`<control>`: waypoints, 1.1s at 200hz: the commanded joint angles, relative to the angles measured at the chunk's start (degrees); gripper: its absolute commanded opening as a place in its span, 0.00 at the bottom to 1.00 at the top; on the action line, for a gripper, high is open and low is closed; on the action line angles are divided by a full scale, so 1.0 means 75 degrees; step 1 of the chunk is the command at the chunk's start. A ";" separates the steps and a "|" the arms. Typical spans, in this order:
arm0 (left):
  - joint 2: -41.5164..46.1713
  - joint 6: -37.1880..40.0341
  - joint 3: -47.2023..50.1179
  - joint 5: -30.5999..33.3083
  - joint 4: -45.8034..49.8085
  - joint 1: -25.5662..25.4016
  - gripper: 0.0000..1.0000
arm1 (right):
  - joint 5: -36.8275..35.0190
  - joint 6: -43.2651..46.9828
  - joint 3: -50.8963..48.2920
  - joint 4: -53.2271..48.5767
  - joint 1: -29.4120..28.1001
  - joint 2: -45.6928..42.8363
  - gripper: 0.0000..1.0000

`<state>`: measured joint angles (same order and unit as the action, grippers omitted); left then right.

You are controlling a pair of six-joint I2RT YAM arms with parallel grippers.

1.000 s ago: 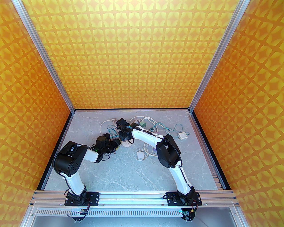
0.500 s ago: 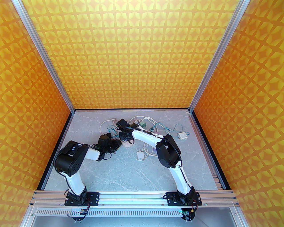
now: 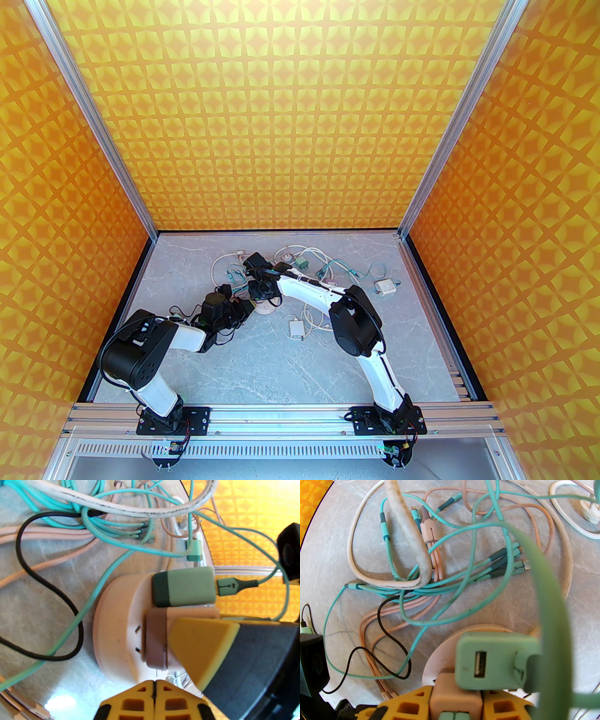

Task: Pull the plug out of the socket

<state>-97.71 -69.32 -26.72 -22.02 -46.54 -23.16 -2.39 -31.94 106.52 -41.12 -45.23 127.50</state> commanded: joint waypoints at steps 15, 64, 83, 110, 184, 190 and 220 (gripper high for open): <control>-0.0812 -0.0703 0.0047 0.0188 -0.1185 -0.0087 0.00 | 0.0400 -0.0217 -0.0187 0.0280 -0.0016 -0.0383 0.27; -0.1673 -0.0727 0.0096 0.0711 -0.0590 -0.0088 0.00 | 0.0425 -0.0207 -0.0208 0.0315 -0.0010 -0.0604 0.27; -0.1958 -0.0781 -0.0016 0.0736 -0.0375 -0.0088 0.00 | 0.0425 -0.0188 -0.0202 0.0293 -0.0016 -0.0692 0.27; -0.2102 -0.0823 -0.0094 0.0780 0.0017 -0.0089 0.00 | -0.0150 0.0135 -0.0068 -0.0009 -0.0094 -0.0825 0.26; -0.1543 -0.0625 -0.0182 0.0780 0.0471 -0.0094 0.00 | -0.2141 0.1069 0.0743 -0.0979 -0.0795 0.0140 0.25; -0.1522 -0.0610 -0.0182 0.0780 0.0504 -0.0085 0.00 | -0.2275 0.1133 0.0809 -0.1038 -0.0845 0.0186 0.25; -0.1498 -0.0624 -0.0199 0.0782 0.0531 -0.0088 0.00 | -0.2284 0.1133 0.0797 -0.1098 -0.0823 0.0209 0.25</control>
<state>-107.18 -75.00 -28.73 -20.91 -54.37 -24.38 -17.98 -26.26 110.32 -45.78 -49.54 129.54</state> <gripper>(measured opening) 0.049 0.286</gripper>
